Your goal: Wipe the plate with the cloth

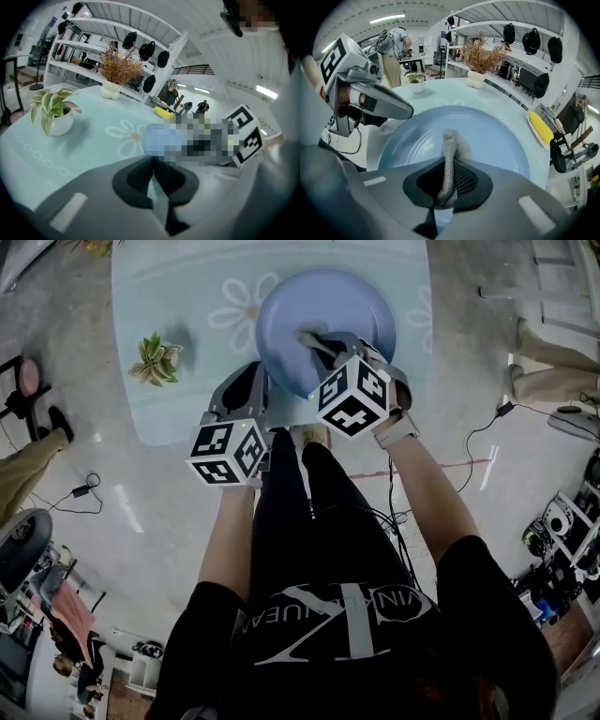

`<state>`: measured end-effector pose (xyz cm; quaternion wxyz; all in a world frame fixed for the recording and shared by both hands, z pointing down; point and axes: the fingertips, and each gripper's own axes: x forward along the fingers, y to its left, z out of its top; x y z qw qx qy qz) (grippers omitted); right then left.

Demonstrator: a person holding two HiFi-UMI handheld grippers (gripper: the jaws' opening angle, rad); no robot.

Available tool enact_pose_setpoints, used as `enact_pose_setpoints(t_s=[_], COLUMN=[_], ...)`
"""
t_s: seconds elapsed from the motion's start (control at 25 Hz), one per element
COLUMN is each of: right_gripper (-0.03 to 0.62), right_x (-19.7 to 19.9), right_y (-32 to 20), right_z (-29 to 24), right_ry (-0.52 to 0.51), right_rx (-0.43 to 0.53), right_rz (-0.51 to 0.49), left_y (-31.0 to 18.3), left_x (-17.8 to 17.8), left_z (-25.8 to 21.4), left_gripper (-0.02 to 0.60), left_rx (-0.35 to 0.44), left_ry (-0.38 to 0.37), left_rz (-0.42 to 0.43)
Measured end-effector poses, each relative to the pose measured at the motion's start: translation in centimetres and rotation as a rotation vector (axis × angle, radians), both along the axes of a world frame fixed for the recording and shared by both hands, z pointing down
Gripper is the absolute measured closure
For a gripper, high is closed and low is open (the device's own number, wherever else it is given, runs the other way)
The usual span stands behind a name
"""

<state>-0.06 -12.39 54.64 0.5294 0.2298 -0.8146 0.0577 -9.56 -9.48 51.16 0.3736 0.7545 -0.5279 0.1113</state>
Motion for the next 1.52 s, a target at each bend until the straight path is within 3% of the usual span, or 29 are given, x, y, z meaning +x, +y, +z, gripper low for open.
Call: enact_pose_setpoints(t_s=[0.32,0.72,1.16,1.52], right_gripper=[0.559,0.56,0.562,0.562], right_x=[-1.5,1.8,4.1,1.6], right_y=[-3.4,-5.5,-2.6,0.2], right_z=[-0.4,-0.7,-0.1,-0.2], right_ry=[-0.013,0.026,0.086,0.049], right_rx=[0.056,0.095,0.095,0.047], right_rz=[0.002,0.079,0.09,0.057], left_y=[0.0,0.0,0.1,0.1], left_x=[0.1,0.2,-0.1,0.1], left_z=[-0.3,-0.5,0.1,-0.1], left_gripper=[0.581,0.581,0.581,0.581], left_rx=[0.0,-0.002,-0.005,-0.006], left_ry=[0.01,0.014,0.015,0.015], left_rz=[0.007,0.007,0.001,-0.005])
